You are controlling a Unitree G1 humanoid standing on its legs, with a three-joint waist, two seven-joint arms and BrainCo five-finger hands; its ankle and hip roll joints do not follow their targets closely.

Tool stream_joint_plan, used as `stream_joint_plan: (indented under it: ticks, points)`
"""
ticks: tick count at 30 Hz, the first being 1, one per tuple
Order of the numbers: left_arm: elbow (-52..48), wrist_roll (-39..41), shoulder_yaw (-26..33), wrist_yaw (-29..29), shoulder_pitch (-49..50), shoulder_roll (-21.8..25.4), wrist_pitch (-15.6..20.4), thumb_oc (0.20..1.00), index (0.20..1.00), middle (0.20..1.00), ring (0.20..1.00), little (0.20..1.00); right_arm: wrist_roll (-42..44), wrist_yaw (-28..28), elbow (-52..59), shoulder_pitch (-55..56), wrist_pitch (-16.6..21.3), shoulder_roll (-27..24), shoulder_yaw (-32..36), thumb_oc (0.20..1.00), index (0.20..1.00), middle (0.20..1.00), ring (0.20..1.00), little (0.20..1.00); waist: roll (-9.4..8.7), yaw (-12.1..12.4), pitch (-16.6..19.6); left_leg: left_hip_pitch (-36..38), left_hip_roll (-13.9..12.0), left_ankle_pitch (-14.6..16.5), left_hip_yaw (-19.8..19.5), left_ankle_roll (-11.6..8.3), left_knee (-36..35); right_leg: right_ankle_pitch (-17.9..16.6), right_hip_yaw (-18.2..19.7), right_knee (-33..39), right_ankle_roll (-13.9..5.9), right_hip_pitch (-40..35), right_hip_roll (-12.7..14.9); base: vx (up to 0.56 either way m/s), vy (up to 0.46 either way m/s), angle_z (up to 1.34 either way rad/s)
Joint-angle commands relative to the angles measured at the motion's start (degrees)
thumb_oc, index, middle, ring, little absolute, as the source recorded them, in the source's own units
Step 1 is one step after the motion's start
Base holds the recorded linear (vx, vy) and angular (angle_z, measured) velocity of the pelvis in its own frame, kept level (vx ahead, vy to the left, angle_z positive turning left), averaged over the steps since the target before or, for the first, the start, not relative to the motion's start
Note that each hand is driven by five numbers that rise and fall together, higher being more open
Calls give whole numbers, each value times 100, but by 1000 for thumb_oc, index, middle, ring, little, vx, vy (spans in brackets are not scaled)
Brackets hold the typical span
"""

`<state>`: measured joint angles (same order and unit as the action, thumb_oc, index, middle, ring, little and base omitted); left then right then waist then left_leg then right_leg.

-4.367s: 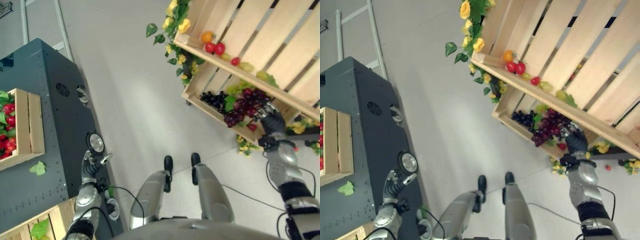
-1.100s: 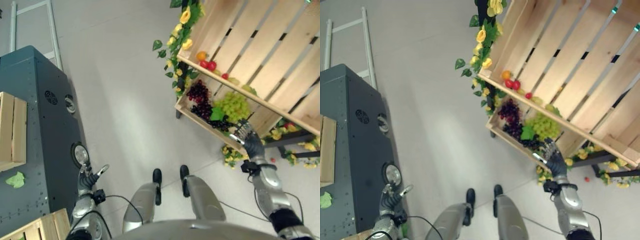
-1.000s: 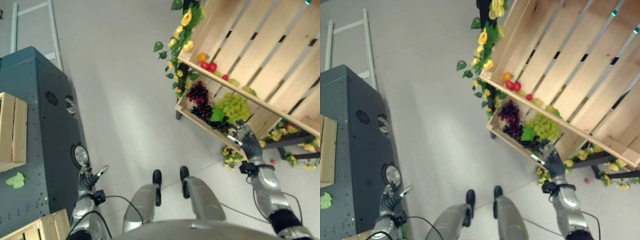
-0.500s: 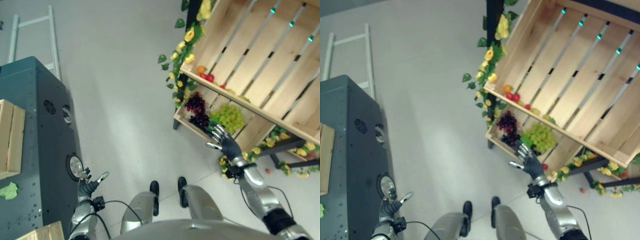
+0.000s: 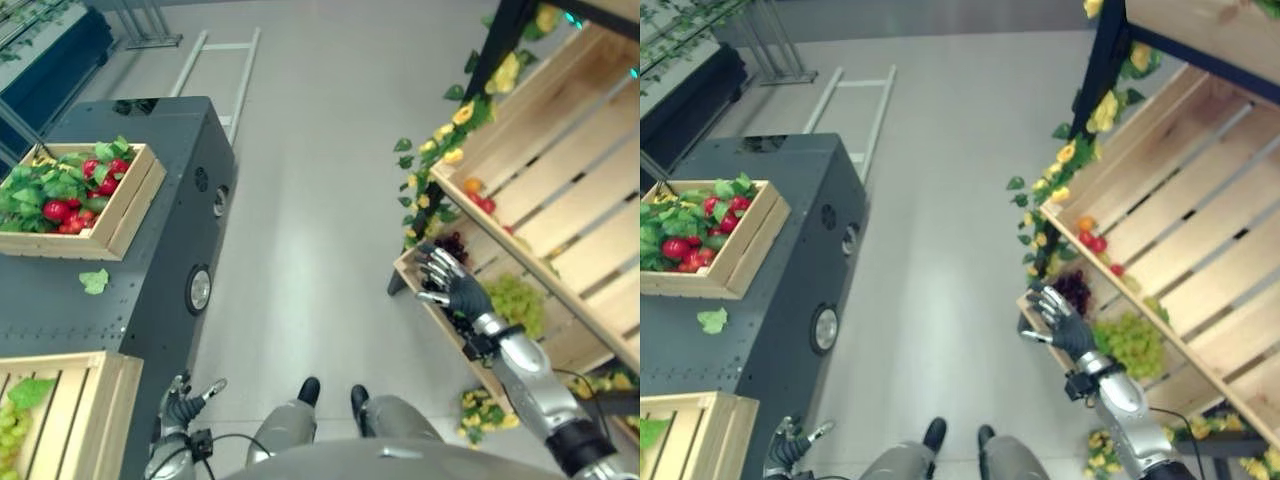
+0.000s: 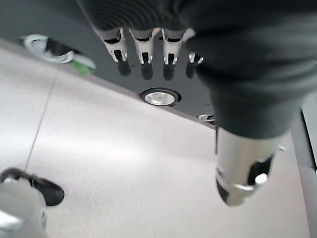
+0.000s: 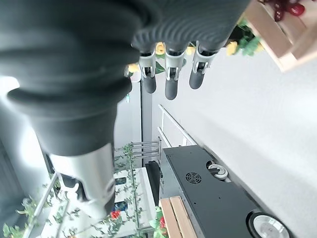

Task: Pick up the fruits from the basket on one side to the basket on the other side

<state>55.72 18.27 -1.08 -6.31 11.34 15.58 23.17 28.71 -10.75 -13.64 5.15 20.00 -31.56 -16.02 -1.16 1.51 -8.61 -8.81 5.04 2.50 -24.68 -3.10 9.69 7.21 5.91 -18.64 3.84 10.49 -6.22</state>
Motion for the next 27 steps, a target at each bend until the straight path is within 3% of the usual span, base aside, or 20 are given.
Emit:
stream_joint_plan:
  ticks: [1,7,10,11,13,14,15,16,18,19,22,24,27]
  points:
    - [-54,-72,-7,28,-414,265,188,1000,1000,1000,1000,1000,69,55,435,-134,358,49,384,1000,1000,1000,1000,1000,-141,-44,-68,239,322,260,-204,118,395,-190,67,733,-771,-440,364,-38,-131,70]
    - [-64,-196,-176,33,-627,365,183,1000,1000,1000,1000,1000,62,195,339,37,451,132,667,1000,1000,1000,1000,1000,-235,-145,-32,76,200,50,-522,-148,362,-116,-531,832,-715,-575,340,-61,-145,65]
    - [-105,-334,-249,0,-666,429,215,1000,1000,1000,1000,1000,74,191,329,54,485,141,729,1000,1000,1000,1000,1000,-248,-162,-92,-68,147,-96,-557,-250,330,-113,-724,894,-699,-573,321,-140,-108,83]
    - [-126,-262,-212,-28,-691,433,227,1000,1000,1000,1000,1000,126,188,373,50,502,145,776,1000,1000,1000,1000,1000,-232,-158,-150,-255,116,-271,-466,-297,256,-104,-948,947,-692,-529,334,-191,-65,58]
    - [-171,-247,-236,-82,-802,396,215,1000,1000,1000,1000,1000,203,267,478,32,548,95,931,1000,1000,1000,1000,1000,-196,-301,-246,-730,-50,-442,529,-315,390,-130,-1241,1031,-741,-469,466,-226,-1,64]
    - [-117,-274,-207,-129,-877,388,209,1000,1000,1000,1000,1000,197,347,454,-18,581,88,971,1000,1000,1000,1000,1000,-195,-356,-268,-1086,-209,-510,1253,-292,602,-179,-1356,1074,-787,-428,574,-128,46,102]
    - [-117,-274,-207,-129,-877,388,209,1000,1000,1000,1000,1000,197,347,454,-18,581,88,971,1000,1000,1000,1000,1000,-195,-357,-262,-1092,-209,-511,1252,-292,602,-180,-1357,1073,-787,-422,574,-184,21,151]
    - [-38,-347,-150,-225,-984,386,219,1000,1000,1000,1000,1000,109,501,449,-151,627,64,1012,1000,1000,1000,1000,1000,-204,-405,-319,-1315,-645,-517,2268,-287,1043,-274,-1546,1133,-818,-394,743,-173,-1,138]
    - [1,-396,-114,-250,-1004,403,241,1000,1000,1000,1000,1000,65,547,432,-207,635,74,1030,1000,1000,1000,1000,1000,-233,-379,-322,-1226,-746,-403,2342,-287,1155,-295,-1587,1148,-811,-374,812,-141,-21,90]
    - [88,-419,-27,-288,-965,422,244,1000,1000,1000,1000,1000,70,589,314,-277,647,168,1043,1000,1000,1000,1000,1000,-374,-332,-292,-976,-729,43,2273,-203,1470,-318,-1642,1168,-803,-393,931,-51,-77,54]
    - [186,-402,23,-282,-1016,462,220,1000,1000,1000,1000,1000,86,689,209,-193,681,240,1183,1000,1000,1000,1000,1000,-495,-386,-288,-619,-1032,390,2626,-143,1639,-309,-2033,1184,-786,-522,1070,-25,-43,57]
    - [256,-391,31,-295,-1068,468,212,1000,1000,1000,1000,1000,86,746,176,-142,702,285,1235,1000,1000,1000,1000,1000,-489,-433,-284,-429,-1224,445,2813,-205,1536,-350,-2244,1239,-798,-562,1155,-10,74,90]
    - [199,-347,39,-309,-1072,472,247,1000,1000,1000,1000,1000,113,801,140,-152,723,366,1247,1000,1000,1000,1000,1000,-361,-444,-236,-75,-1305,304,3054,-262,631,-451,-2437,1299,-898,-581,1162,-1,157,80]
